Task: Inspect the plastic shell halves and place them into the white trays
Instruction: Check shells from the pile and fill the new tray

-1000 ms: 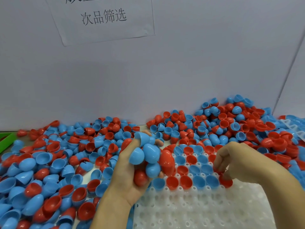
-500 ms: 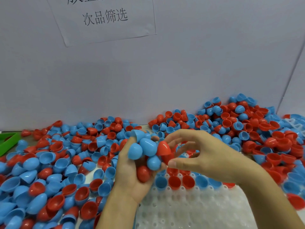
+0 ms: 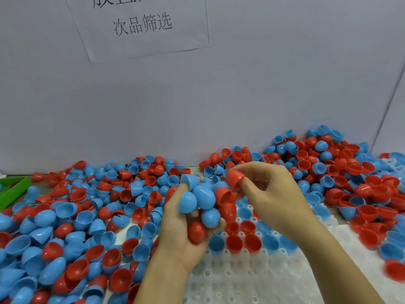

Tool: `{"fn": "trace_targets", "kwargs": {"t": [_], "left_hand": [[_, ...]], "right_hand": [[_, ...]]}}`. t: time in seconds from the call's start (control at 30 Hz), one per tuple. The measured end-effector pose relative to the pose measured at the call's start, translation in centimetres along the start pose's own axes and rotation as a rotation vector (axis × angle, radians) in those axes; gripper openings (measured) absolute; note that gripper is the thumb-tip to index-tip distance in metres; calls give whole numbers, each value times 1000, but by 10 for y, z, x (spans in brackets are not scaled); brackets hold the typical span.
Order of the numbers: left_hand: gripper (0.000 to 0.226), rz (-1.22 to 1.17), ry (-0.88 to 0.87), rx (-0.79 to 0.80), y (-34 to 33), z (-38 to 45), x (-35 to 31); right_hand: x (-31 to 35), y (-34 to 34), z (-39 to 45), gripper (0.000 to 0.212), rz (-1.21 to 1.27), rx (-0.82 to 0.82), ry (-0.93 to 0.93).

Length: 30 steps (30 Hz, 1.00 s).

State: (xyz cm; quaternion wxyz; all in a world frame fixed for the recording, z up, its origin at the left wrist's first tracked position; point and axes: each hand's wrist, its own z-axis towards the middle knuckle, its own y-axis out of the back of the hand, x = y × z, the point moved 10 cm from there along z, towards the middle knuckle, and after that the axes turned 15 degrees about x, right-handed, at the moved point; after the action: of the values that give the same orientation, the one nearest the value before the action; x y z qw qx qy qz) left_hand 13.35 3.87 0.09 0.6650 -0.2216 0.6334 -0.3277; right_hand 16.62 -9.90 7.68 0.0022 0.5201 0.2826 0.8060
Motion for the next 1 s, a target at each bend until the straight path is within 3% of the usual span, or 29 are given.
{"fn": "trace_targets", "kwargs": {"t": [0.1, 0.33, 0.47, 0.7, 0.9, 1.0], "left_hand": [[36, 3, 18, -11, 1, -1, 2], [41, 8, 67, 45, -7, -1, 5], [47, -57, 67, 13, -3, -1, 6], [40, -57, 85, -4, 2, -2, 10], [33, 73, 100, 76, -7, 1, 9], [32, 64, 92, 52, -3, 0, 8]], "right_hand": [[-2, 6, -2, 14, 20, -92, -12], [0, -2, -5, 25, 27, -91, -38], [2, -4, -3, 22, 50, -76, -25], [6, -19, -1, 12, -120, 111, -26], [14, -13, -1, 21, -262, 83, -20], [9, -1, -2, 18, -132, 32, -53]]}}
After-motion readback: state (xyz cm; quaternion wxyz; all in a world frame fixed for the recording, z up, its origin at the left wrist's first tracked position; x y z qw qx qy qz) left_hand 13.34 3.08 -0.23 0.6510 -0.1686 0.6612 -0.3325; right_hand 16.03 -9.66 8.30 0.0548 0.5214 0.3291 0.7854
